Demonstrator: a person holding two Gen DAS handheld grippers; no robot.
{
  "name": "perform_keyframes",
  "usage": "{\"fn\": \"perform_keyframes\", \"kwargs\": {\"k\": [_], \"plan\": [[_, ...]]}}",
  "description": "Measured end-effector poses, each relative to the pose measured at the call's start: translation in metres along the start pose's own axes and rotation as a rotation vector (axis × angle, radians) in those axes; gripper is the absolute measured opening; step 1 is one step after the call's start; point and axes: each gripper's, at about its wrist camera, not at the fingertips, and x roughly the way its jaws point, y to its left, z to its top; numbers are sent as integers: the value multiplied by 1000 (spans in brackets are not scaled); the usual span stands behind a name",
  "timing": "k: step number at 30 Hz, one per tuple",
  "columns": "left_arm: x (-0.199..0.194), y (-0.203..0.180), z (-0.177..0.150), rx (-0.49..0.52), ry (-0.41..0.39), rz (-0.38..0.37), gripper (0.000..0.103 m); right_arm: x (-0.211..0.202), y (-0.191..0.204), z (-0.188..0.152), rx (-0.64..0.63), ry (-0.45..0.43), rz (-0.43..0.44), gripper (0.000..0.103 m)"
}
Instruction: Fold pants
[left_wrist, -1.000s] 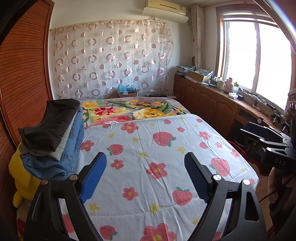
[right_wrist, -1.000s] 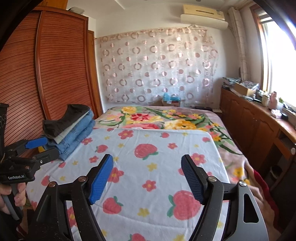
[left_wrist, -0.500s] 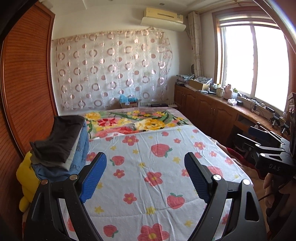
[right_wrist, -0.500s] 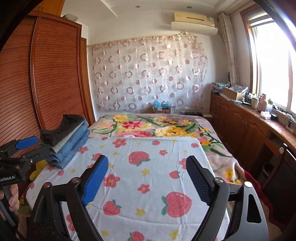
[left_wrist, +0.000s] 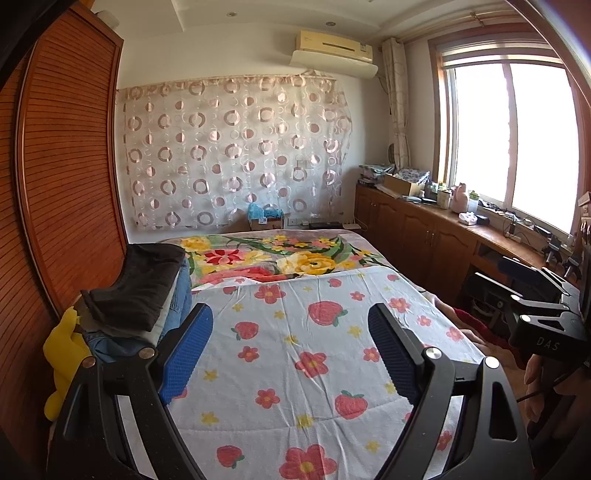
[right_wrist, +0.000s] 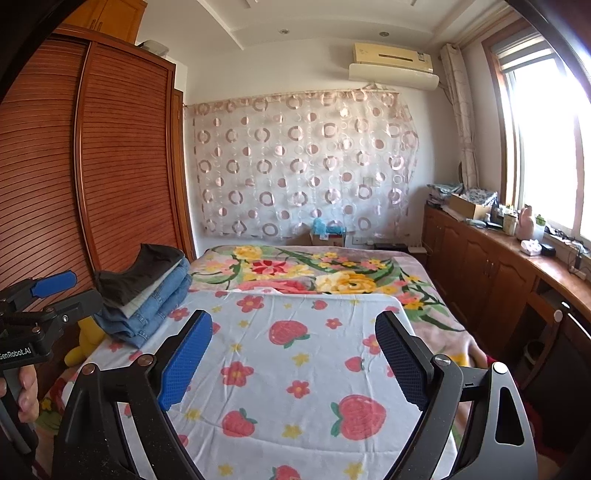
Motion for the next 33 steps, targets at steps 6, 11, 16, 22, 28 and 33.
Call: {"fn": "perform_keyframes", "kwargs": {"k": [6, 11, 16, 22, 28, 33], "plan": [[1, 2, -1, -3, 1, 3, 87, 2, -5, -2, 0, -1, 0, 91], [1, 3, -1, -2, 1, 5, 87, 1, -4, -2, -2, -1, -2, 91], [1, 3, -2, -2, 1, 5, 87, 0, -2, -2, -3, -3, -2, 91], [0, 6, -3, -2, 1, 7, 87, 2, -2, -4, -3, 0, -1, 91], [0, 8, -5, -6, -2, 8, 87, 1, -2, -4, -3, 1, 1, 91], [0, 8, -4, -4, -1, 6, 87, 2, -5, -3, -2, -1, -1, 91]]}}
